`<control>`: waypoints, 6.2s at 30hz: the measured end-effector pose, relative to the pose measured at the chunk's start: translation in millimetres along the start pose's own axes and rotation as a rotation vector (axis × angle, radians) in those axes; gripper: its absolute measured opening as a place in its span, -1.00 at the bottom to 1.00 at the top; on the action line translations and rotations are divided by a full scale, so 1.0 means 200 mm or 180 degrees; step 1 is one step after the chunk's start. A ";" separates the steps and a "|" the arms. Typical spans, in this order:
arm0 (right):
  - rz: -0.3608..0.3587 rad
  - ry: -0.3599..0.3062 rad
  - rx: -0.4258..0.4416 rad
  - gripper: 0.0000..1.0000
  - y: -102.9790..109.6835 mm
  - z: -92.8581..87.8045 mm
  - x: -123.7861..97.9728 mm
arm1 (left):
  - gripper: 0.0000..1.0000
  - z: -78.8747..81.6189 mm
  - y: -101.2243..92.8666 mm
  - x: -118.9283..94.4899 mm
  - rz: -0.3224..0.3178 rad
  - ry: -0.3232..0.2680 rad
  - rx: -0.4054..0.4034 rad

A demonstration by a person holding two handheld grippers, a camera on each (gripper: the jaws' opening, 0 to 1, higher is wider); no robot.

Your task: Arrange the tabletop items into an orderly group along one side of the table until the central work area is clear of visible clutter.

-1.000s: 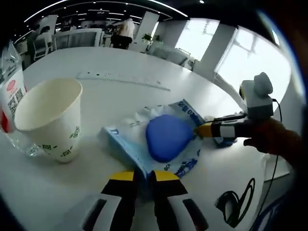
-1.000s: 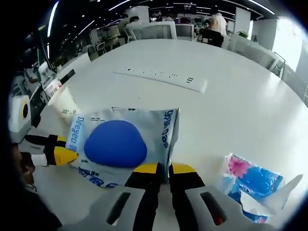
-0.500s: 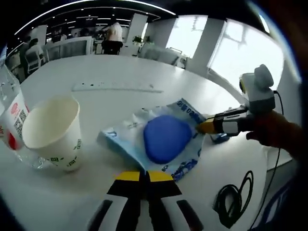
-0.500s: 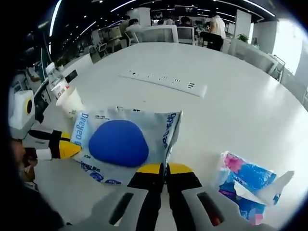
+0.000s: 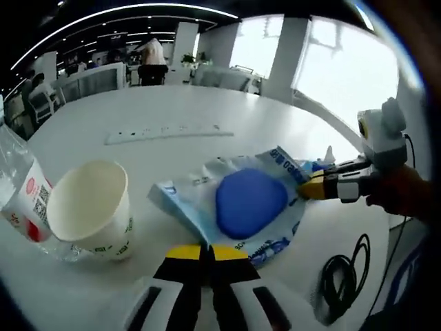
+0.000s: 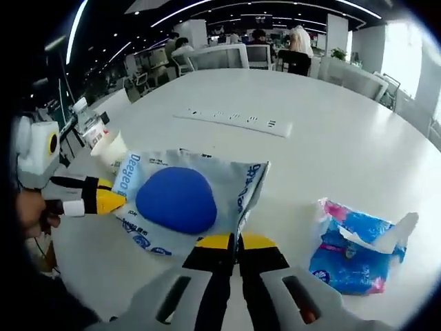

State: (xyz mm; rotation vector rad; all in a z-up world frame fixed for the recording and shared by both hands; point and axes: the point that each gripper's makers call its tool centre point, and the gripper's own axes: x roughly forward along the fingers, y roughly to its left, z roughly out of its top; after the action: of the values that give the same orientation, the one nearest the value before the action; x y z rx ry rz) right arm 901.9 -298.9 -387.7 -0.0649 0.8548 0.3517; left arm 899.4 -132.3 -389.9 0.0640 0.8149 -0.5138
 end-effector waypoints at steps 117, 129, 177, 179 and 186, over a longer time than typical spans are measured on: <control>-0.0833 -0.0455 0.0793 -0.02 -0.68 -0.25 -0.52 | 0.22 0.32 -0.94 0.21 -0.1386 0.0053 0.0769; -0.1014 -0.0477 0.0775 -0.41 -0.78 -0.27 -0.46 | -0.24 0.33 -1.05 0.35 -0.1549 0.0193 0.0729; -0.1194 -0.0630 0.0754 -1.00 -0.84 -0.27 -0.42 | -0.99 0.34 -1.00 0.40 -0.1388 0.0224 0.0789; -0.1163 -0.0615 0.0728 -1.00 -0.82 -0.28 -0.41 | -0.99 0.32 -0.98 0.38 -0.1374 0.0219 0.0741; -0.1055 -0.0584 0.0650 -1.00 -0.75 -0.28 -0.39 | -0.98 0.25 -0.94 0.33 -0.1316 0.0262 0.0686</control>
State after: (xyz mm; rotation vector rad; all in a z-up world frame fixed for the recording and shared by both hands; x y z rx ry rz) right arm 862.5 -472.0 -378.9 0.0158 0.6799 -0.0414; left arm 884.3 -337.8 -376.0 0.1169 0.8541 -0.9944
